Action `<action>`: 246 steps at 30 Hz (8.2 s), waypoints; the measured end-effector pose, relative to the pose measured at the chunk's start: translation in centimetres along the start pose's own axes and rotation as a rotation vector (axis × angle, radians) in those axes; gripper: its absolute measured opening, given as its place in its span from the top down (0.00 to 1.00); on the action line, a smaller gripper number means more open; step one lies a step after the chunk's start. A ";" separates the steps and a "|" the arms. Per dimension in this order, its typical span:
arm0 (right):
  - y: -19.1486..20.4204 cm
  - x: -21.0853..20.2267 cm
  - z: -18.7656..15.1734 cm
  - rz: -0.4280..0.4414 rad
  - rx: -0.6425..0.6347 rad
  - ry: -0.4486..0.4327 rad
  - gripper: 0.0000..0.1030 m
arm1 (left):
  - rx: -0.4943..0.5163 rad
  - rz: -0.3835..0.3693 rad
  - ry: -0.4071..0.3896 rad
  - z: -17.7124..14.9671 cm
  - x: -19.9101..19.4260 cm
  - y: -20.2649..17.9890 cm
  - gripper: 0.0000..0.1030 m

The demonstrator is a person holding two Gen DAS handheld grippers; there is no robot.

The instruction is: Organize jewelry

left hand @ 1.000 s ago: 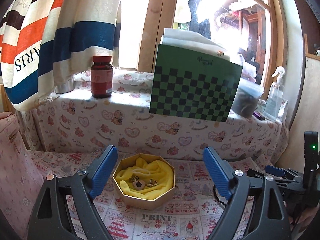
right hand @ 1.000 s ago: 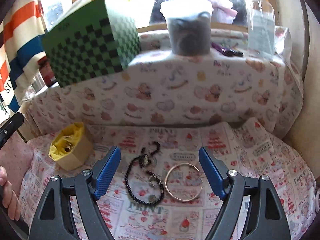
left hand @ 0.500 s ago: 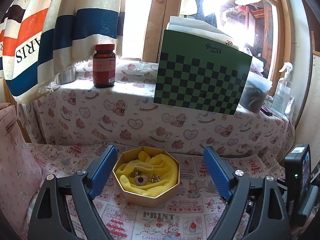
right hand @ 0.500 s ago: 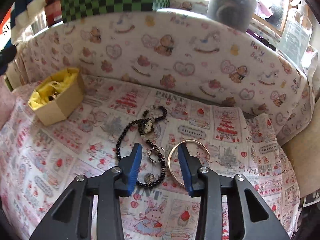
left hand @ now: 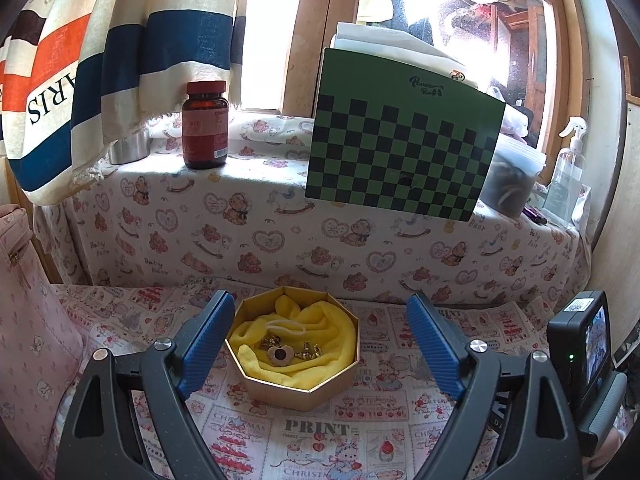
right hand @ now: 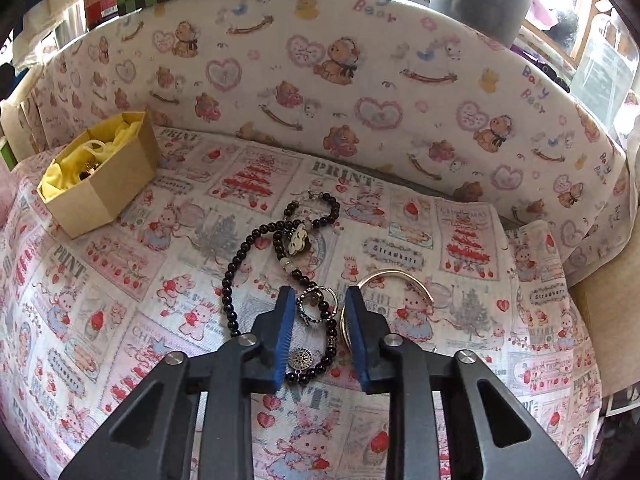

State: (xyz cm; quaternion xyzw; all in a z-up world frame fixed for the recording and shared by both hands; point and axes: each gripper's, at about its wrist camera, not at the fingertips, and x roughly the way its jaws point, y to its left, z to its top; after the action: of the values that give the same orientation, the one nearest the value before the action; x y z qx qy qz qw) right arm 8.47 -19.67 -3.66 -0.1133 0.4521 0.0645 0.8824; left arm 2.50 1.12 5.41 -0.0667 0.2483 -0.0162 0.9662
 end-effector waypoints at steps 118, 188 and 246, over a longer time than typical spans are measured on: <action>-4.7 -5.9 0.4 0.137 0.234 -0.216 0.78 | -0.207 -0.365 -0.177 4.4 -1.7 6.8 0.96; -7.2 -8.2 0.9 0.097 0.277 -0.221 0.27 | 0.032 -0.010 -0.070 -0.3 -1.5 -1.8 0.01; -4.9 0.9 0.1 0.066 0.409 0.061 0.30 | 0.023 0.028 -0.071 -0.3 -0.5 -0.7 0.01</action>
State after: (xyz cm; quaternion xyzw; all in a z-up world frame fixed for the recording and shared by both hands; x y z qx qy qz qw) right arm 10.08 -24.35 -3.61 0.0809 0.4855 -0.0033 0.8705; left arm 1.92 0.42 5.46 -0.0528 0.2148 -0.0031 0.9752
